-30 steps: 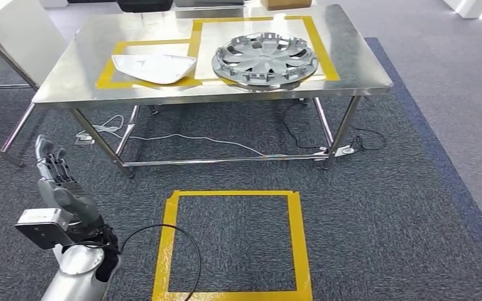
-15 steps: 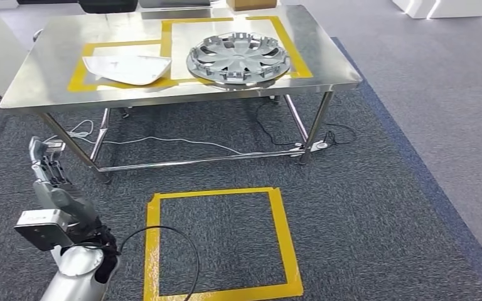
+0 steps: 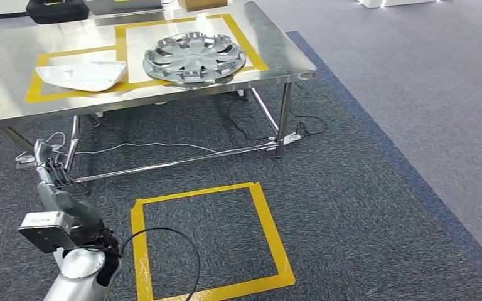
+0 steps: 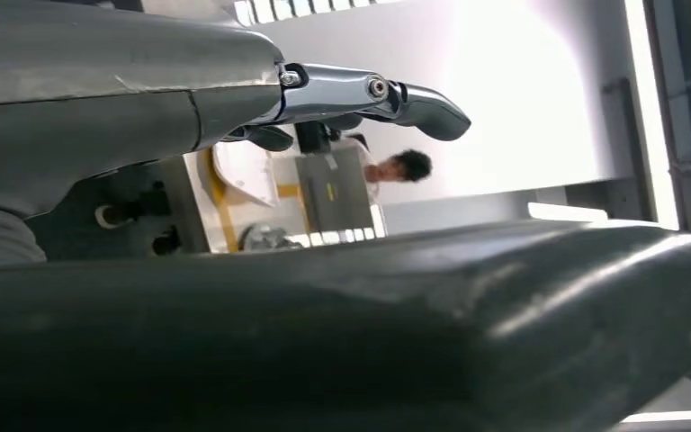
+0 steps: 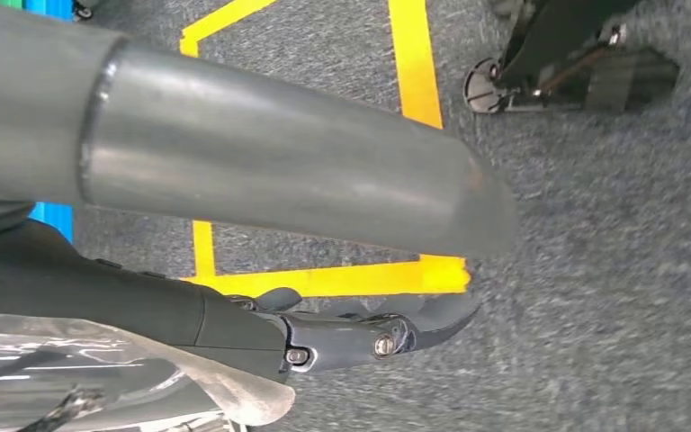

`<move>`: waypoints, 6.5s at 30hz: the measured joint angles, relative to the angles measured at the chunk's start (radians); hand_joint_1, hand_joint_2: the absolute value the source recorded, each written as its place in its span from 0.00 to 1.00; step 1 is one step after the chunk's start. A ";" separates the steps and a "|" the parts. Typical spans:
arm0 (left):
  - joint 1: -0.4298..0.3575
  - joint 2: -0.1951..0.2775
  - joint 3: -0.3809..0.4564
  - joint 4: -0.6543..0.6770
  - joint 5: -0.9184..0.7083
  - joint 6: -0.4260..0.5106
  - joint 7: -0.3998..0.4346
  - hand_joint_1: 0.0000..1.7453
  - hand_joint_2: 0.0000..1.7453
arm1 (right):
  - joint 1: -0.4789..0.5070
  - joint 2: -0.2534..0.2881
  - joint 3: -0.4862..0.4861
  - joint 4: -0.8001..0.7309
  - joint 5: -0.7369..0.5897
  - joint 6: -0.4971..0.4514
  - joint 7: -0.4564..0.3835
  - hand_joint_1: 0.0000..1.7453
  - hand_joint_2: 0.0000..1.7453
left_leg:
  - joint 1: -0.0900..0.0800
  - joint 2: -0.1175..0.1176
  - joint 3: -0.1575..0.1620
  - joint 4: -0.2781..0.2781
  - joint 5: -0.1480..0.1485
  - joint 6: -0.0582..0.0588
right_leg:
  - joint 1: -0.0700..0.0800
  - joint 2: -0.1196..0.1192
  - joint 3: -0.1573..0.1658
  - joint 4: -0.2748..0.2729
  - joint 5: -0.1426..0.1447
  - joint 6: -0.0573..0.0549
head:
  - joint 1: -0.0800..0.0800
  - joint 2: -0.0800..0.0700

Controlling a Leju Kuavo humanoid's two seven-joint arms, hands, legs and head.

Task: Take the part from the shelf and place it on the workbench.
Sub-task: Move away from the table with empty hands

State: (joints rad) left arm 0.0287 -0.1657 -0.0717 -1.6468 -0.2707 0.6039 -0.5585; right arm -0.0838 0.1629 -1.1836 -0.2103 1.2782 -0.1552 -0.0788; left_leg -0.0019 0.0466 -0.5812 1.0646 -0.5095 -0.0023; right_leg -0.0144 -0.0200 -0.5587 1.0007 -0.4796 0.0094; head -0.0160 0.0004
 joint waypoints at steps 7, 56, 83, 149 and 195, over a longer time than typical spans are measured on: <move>0.012 0.002 0.000 -0.002 0.000 0.001 0.001 0.00 0.00 | 0.000 0.000 0.000 0.000 0.000 -0.006 0.006 0.00 0.00 | 0.005 -0.051 -0.032 0.120 -0.031 0.003 | 0.003 0.065 -0.017 0.004 0.014 -0.006 | -0.004 0.000; 0.023 0.001 0.001 -0.014 -0.001 0.000 0.002 0.00 0.00 | -0.003 0.007 0.001 0.000 0.017 -0.006 0.024 0.00 0.00 | 0.003 0.019 0.045 -0.067 0.028 0.012 | -0.004 -0.027 -0.017 0.014 0.004 0.040 | 0.008 0.000; 0.031 0.000 0.000 -0.019 -0.001 -0.003 0.011 0.00 0.00 | 0.001 0.011 0.001 0.000 0.017 -0.008 0.034 0.00 0.00 | 0.005 -0.010 0.046 -0.089 0.046 0.035 | -0.002 0.018 -0.144 0.232 -0.068 0.045 | 0.008 0.000; 0.032 0.000 -0.003 -0.019 -0.002 0.000 0.014 0.00 0.00 | -0.002 0.010 0.005 0.000 0.034 0.004 0.069 0.00 0.00 | -0.006 0.018 0.038 -0.064 0.029 0.021 | -0.002 -0.022 -0.028 0.034 -0.006 0.031 | 0.005 0.000; 0.019 0.003 -0.003 -0.019 -0.006 -0.003 0.017 0.00 0.00 | -0.003 0.011 0.005 0.000 0.035 0.008 0.079 0.00 0.00 | -0.007 -0.093 0.018 -0.013 0.022 0.028 | 0.006 0.097 -0.025 0.020 0.006 -0.011 | -0.006 0.000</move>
State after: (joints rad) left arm 0.0474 -0.1629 -0.0748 -1.6659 -0.2768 0.6009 -0.5419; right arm -0.0865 0.1743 -1.1785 -0.2100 1.3130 -0.1471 0.0005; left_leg -0.0093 -0.0464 -0.5634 1.0519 -0.4874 0.0257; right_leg -0.0079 0.0766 -0.5842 1.0208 -0.4737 -0.0012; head -0.0218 0.0004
